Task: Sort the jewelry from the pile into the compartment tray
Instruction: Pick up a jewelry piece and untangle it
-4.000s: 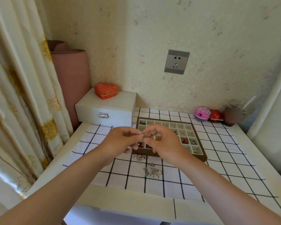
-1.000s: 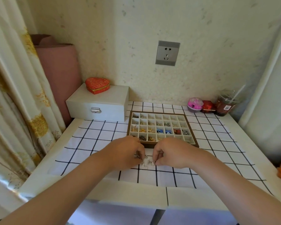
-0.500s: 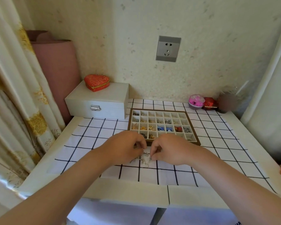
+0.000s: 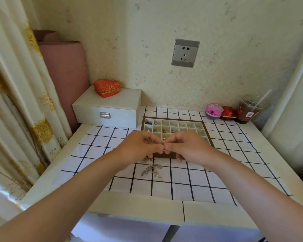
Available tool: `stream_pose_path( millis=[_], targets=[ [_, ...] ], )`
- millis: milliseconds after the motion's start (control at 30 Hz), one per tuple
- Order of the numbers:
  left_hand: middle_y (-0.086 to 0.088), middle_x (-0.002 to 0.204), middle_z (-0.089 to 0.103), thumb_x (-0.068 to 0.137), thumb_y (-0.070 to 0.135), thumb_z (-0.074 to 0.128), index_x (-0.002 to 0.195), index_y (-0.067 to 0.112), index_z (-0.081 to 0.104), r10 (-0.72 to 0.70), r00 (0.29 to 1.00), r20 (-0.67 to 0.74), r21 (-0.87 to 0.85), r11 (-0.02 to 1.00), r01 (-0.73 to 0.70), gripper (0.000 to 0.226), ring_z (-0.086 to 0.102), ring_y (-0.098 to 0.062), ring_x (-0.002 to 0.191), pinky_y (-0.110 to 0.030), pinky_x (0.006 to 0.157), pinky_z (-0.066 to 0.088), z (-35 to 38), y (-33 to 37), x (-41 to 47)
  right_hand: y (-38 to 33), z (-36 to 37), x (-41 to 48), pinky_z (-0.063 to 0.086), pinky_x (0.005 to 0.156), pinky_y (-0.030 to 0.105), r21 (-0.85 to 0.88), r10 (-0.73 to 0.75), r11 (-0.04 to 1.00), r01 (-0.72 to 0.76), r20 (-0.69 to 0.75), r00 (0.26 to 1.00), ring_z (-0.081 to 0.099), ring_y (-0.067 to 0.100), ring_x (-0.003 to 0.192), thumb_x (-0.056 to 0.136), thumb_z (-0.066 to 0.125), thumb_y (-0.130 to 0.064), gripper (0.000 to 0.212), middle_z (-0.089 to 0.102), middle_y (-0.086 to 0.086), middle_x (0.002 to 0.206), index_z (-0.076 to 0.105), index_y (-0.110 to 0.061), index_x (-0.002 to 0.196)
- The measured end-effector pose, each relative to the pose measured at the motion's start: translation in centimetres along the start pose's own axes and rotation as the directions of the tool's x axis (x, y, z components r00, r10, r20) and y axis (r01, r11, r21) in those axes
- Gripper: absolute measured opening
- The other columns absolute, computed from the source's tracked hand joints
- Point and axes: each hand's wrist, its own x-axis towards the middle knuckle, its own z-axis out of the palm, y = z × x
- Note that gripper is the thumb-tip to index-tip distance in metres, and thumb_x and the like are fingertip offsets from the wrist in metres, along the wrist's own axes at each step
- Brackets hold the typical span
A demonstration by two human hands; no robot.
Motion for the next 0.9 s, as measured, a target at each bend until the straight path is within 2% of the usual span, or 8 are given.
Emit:
stream_pose_path(
  millis=[133, 200, 333, 433, 533, 667, 767, 900],
  targets=[
    [0.009, 0.084, 0.076, 0.091, 0.034, 0.069, 0.099, 0.025, 0.074, -0.017, 0.999, -0.039, -0.048, 0.999, 0.015, 0.013, 0.060, -0.003, 0.066, -0.016, 0.061, 0.042, -0.3, 0.3, 0.3, -0.1, 0.4, 0.3, 0.057, 0.062, 0.028, -0.011, -0.062, 0.998, 0.061, -0.103, 0.993, 0.063, 0.013, 0.052, 0.090, 0.073, -0.016, 0.013, 0.074, -0.005, 0.091, 0.073, -0.022, 0.101],
    [0.008, 0.082, 0.076, 0.091, 0.038, 0.067, 0.099, 0.026, 0.074, -0.025, 0.998, -0.065, -0.041, 0.999, 0.022, 0.016, 0.060, -0.001, 0.062, -0.019, 0.064, 0.041, -0.3, 0.2, 0.6, -0.3, 0.8, 0.3, 0.057, 0.061, 0.029, 0.007, -0.103, 0.995, 0.104, -0.104, 0.989, 0.065, 0.014, 0.054, 0.088, 0.076, -0.016, 0.017, 0.075, -0.006, 0.093, 0.074, -0.025, 0.102],
    [-0.010, 0.086, 0.075, 0.090, 0.050, 0.063, 0.090, 0.029, 0.076, -0.030, 0.996, -0.090, -0.030, 0.999, 0.027, 0.025, 0.058, 0.002, 0.056, -0.026, 0.076, 0.041, -0.4, 0.0, 1.4, -0.3, 1.4, 0.4, 0.053, 0.052, 0.023, -0.005, -0.183, 0.983, 0.186, -0.181, 0.966, 0.059, 0.007, 0.053, 0.078, 0.085, -0.027, 0.019, 0.075, -0.010, 0.088, 0.077, -0.028, 0.094],
    [0.003, 0.068, 0.072, 0.092, 0.048, 0.062, 0.088, 0.028, 0.076, -0.010, 0.997, -0.082, -0.047, 0.999, 0.006, 0.025, 0.055, -0.001, 0.054, -0.022, 0.068, 0.041, -0.5, 0.2, 2.1, -0.1, 1.5, 1.1, 0.054, 0.054, 0.028, 0.011, -0.215, 0.974, 0.224, -0.240, 0.947, 0.058, 0.010, 0.052, 0.083, 0.080, -0.021, 0.011, 0.075, -0.006, 0.084, 0.078, -0.025, 0.093],
    [0.010, 0.072, 0.072, 0.093, 0.048, 0.061, 0.090, 0.026, 0.076, 0.014, 0.998, -0.069, -0.055, 0.998, -0.018, 0.027, 0.056, -0.005, 0.057, -0.019, 0.064, 0.045, -1.0, 0.5, 3.2, 0.1, 1.3, 2.0, 0.050, 0.051, 0.024, 0.014, -0.224, 0.971, 0.240, -0.306, 0.925, 0.057, 0.009, 0.049, 0.086, 0.078, -0.017, 0.008, 0.073, -0.010, 0.075, 0.079, -0.023, 0.090],
    [0.007, 0.083, 0.072, 0.100, 0.047, 0.046, 0.093, 0.021, 0.075, 0.086, 0.994, -0.073, 0.168, 0.983, -0.073, 0.039, 0.066, -0.011, 0.074, -0.026, 0.076, 0.050, -1.6, 0.3, 5.2, 0.2, 0.5, 4.3, 0.046, 0.062, 0.012, -0.094, -0.216, 0.976, 0.196, -0.329, 0.919, 0.062, -0.005, 0.061, 0.087, 0.077, -0.021, 0.010, 0.072, -0.019, 0.076, 0.079, -0.031, 0.088],
    [0.010, 0.095, 0.067, 0.102, 0.038, 0.045, 0.106, 0.025, 0.069, 0.178, 0.974, -0.143, 0.366, 0.924, -0.116, 0.027, 0.061, -0.010, 0.088, -0.023, 0.072, 0.044, -1.7, -0.4, 6.8, 1.1, -1.1, 7.2, 0.048, 0.076, 0.018, -0.219, -0.194, 0.969, 0.114, -0.390, 0.900, 0.065, -0.007, 0.079, 0.087, 0.075, -0.027, 0.008, 0.072, -0.021, 0.080, 0.077, -0.035, 0.086],
    [0.009, 0.113, 0.062, 0.099, 0.032, 0.054, 0.121, 0.030, 0.063, 0.304, 0.948, -0.092, 0.501, 0.837, -0.220, 0.025, 0.058, -0.010, 0.099, -0.030, 0.084, 0.050, -0.8, -1.6, 8.4, 3.0, -2.8, 10.7, 0.053, 0.081, 0.029, -0.425, -0.166, 0.905, 0.010, -0.331, 0.929, 0.064, 0.000, 0.086, 0.090, 0.070, -0.031, 0.008, 0.072, -0.018, 0.085, 0.075, -0.034, 0.085]
  ],
)
